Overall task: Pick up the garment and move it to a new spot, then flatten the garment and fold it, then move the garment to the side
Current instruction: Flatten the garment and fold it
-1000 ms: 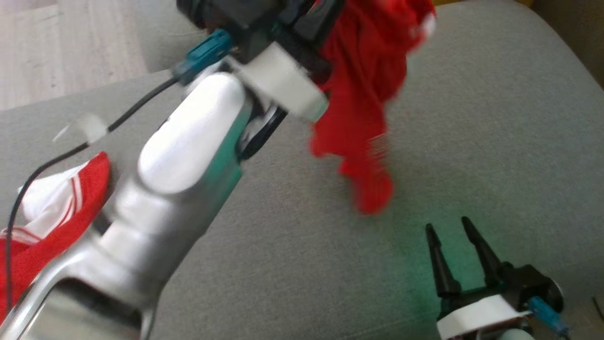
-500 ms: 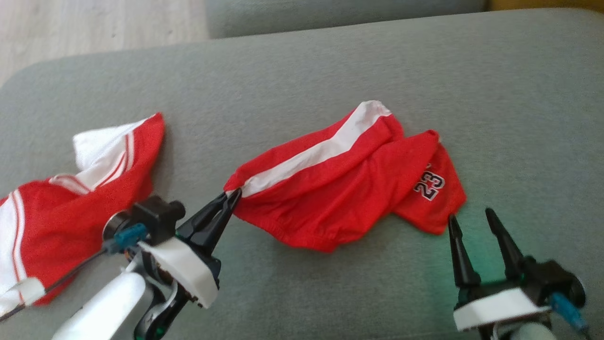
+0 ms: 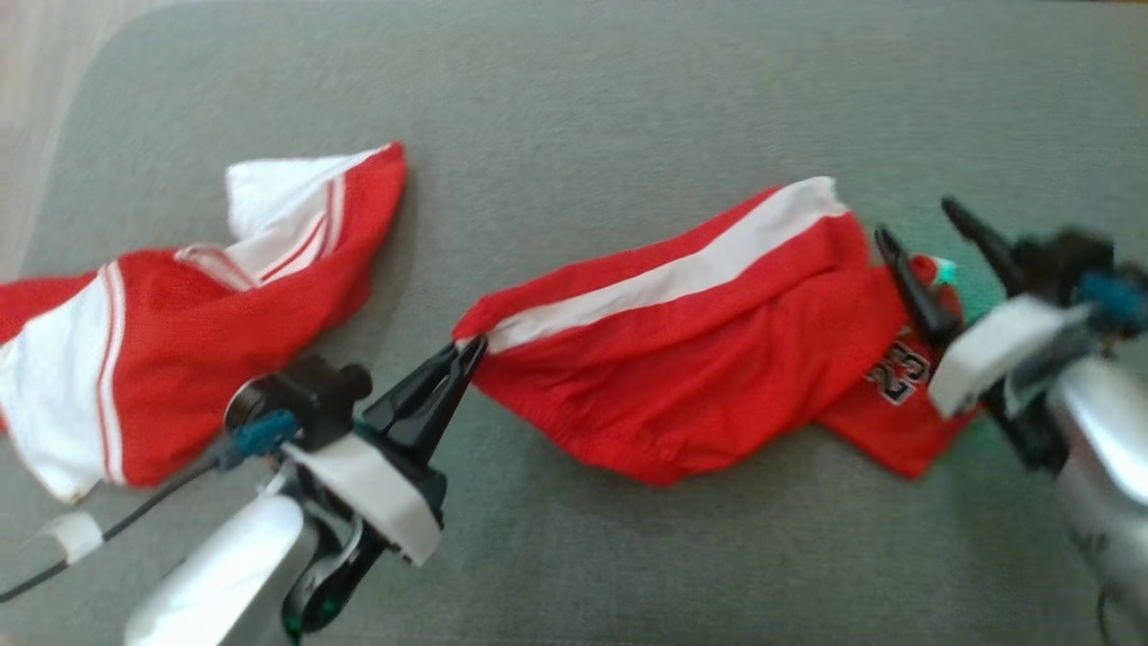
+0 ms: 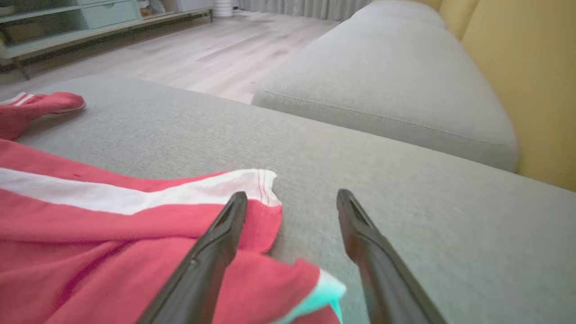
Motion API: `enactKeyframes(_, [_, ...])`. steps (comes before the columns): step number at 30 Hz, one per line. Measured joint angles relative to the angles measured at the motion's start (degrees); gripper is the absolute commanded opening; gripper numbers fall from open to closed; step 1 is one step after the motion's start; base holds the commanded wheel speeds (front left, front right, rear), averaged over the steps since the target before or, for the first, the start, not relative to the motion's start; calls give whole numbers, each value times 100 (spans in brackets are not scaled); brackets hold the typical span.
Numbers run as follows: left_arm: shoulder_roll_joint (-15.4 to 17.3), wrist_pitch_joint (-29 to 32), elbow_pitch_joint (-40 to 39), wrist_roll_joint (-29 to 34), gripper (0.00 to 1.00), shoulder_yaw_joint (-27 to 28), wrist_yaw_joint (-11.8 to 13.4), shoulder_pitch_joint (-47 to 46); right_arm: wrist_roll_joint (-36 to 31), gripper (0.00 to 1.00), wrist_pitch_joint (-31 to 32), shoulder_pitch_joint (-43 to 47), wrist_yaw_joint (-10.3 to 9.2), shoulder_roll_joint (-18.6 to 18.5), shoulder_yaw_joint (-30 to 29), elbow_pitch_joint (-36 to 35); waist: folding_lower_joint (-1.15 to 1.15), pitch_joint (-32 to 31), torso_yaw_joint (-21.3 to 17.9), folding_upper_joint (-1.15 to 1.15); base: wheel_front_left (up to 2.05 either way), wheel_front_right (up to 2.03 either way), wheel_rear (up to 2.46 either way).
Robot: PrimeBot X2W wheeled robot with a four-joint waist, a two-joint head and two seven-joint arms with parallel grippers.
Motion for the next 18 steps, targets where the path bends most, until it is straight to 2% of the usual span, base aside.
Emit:
enactKeyframes(5, [-189,-52,138,88,0,-157,-114,-346,1151,100,734,-946,0,-534,1141,225,0,227,297,0,0,0,0])
enactKeyframes(9, [-367,-99,291,93,0,-301,-200,-553,1912,100,1032,-1428,0,-979,1898,468,0,414,585,0,0,0,0])
enactKeyframes(12, [-498,-154,403,140,0,-455,-244,-712,2239,100,1085,-1688,0,-1179,2398,621,-1,537,799,0,0,0,0])
enactKeyframes(16, [-546,-231,532,140,0,-559,-286,-809,2650,100,1276,-1853,0,-1203,2837,750,-1,641,922,0,0,0,0])
enactKeyframes(17, [-545,-256,563,140,0,-559,-286,-809,2747,43,1272,-1908,0,-1207,2899,753,-1,661,932,0,0,0,0])
enactKeyframes(18, [-546,-274,590,140,0,-566,-286,-808,2816,0,1267,-1979,0,-1223,2961,759,-1,676,936,0,0,0,0])
